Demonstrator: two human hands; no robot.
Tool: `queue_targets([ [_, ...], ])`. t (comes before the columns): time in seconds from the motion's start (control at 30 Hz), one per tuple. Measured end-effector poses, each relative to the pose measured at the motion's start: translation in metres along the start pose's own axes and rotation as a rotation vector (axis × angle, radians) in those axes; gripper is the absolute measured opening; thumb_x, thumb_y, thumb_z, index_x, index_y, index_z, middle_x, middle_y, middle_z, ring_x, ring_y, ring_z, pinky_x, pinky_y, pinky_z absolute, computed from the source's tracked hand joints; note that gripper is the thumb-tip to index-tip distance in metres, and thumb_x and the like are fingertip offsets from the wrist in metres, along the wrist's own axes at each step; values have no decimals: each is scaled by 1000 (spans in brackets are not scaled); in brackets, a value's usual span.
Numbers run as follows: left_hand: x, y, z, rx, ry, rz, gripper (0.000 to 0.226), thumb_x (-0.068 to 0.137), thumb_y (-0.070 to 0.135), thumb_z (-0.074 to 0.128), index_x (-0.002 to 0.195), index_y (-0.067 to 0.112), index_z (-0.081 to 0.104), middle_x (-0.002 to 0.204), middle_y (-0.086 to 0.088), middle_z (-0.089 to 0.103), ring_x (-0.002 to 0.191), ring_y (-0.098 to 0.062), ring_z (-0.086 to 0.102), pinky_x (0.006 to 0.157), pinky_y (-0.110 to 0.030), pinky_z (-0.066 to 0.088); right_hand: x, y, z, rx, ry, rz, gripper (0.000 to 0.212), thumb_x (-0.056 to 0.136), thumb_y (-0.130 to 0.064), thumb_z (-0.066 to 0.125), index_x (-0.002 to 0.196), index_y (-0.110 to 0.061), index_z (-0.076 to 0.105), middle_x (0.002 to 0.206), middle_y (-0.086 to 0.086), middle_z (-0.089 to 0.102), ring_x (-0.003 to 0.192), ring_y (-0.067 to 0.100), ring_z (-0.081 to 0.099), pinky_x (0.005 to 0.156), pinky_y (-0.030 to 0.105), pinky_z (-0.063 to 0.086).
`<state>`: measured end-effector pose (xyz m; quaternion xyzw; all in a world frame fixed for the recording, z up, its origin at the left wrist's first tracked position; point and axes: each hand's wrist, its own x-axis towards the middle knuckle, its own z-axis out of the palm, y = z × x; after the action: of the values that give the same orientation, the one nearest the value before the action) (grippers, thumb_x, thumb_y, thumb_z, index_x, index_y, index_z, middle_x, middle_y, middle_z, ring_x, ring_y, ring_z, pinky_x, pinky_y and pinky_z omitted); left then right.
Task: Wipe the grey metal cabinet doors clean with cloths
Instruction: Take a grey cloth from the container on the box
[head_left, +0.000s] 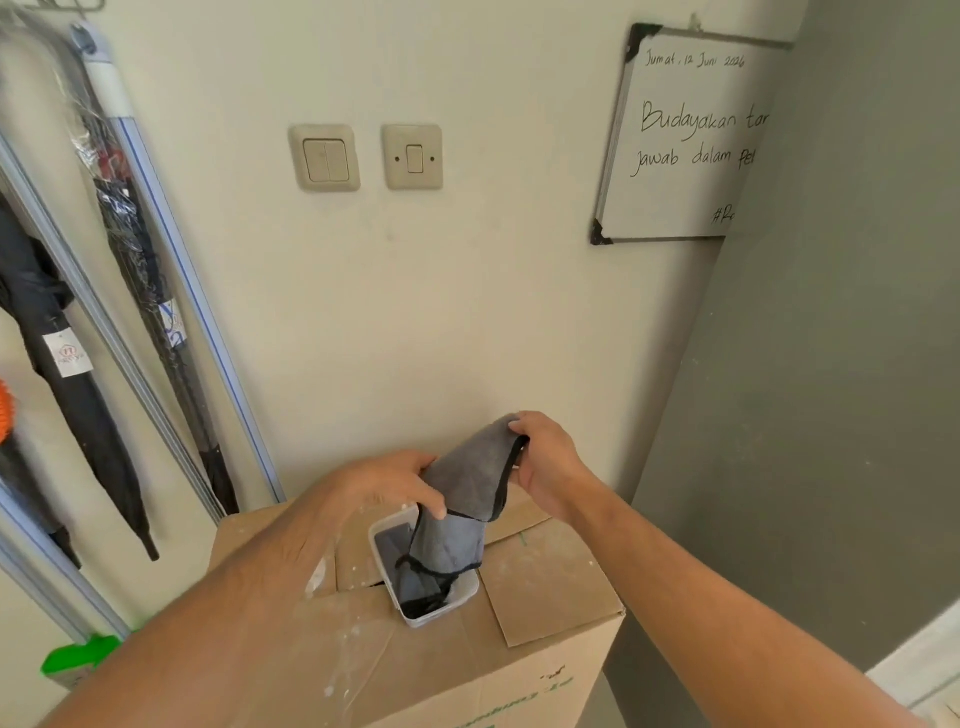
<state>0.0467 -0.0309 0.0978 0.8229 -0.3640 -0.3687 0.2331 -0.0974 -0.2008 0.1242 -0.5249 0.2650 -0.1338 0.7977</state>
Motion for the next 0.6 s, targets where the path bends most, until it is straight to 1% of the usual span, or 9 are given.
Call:
queue_targets([
  [0.07,-1,5,2,44,-26,29,77,55,34,87,126,25,60,123,6,70,115,-16,67,103,-45,55,-6,-17,-3,4,20,-47,22,105,-3,41,119,-9,57,103,13,54,85,25,58,62,36,56],
  [0.1,-1,7,5,77,5,40,79,54,30,88,127,25,58,123,6,69,114,-16,67,102,-46,55,-10,-26,-5,6,14,-76,27,106,-2,40,125,-11,57,102,12,55,84,24,59,59,35,56],
  [0.2,-2,23,12,49,141,151,65,74,20,87,131,26,57,124,9,68,114,-10,66,101,-39,55,-21,-54,-14,36,-14,-134,29,107,-3,43,129,-7,61,100,13,59,82,25,65,61,34,60],
  [0.27,-3,37,16,-58,203,233,38,92,25,78,127,26,64,121,10,72,110,-4,67,98,-31,55,-29,-72,-21,68,5,-140,23,105,-7,52,123,0,65,103,14,64,83,27,69,64,34,61],
  [0.33,-6,51,19,-186,262,261,20,101,32,68,119,24,73,112,8,77,106,-6,70,95,-33,55,-37,-86,-31,83,26,-148,20,101,-11,62,115,2,66,96,14,67,82,27,70,67,35,61],
  [0.4,-9,67,20,-317,362,270,20,105,32,60,114,23,75,110,3,78,108,-14,71,97,-40,56,-45,-95,-45,25,44,-174,15,99,-12,65,107,0,67,92,13,67,82,25,69,71,35,61],
  [0.47,-13,85,21,-461,426,283,21,107,28,55,114,28,75,112,2,77,112,-19,70,97,-41,56,-55,-95,-61,-66,54,-190,10,99,-10,65,102,-1,67,91,12,66,81,23,67,72,36,62],
  [0.53,-15,104,23,-586,370,311,25,110,25,50,118,33,72,116,3,77,115,-20,70,97,-40,58,-67,-88,-76,-135,63,-164,7,99,-7,64,93,-5,63,84,9,61,76,20,64,72,37,63],
  [0.6,-19,121,24,-660,262,366,32,111,18,46,126,30,71,120,-2,76,114,-22,71,96,-42,59,-79,-79,-91,-217,61,-128,20,100,-5,60,81,-11,55,79,6,54,72,17,58,72,37,63],
])
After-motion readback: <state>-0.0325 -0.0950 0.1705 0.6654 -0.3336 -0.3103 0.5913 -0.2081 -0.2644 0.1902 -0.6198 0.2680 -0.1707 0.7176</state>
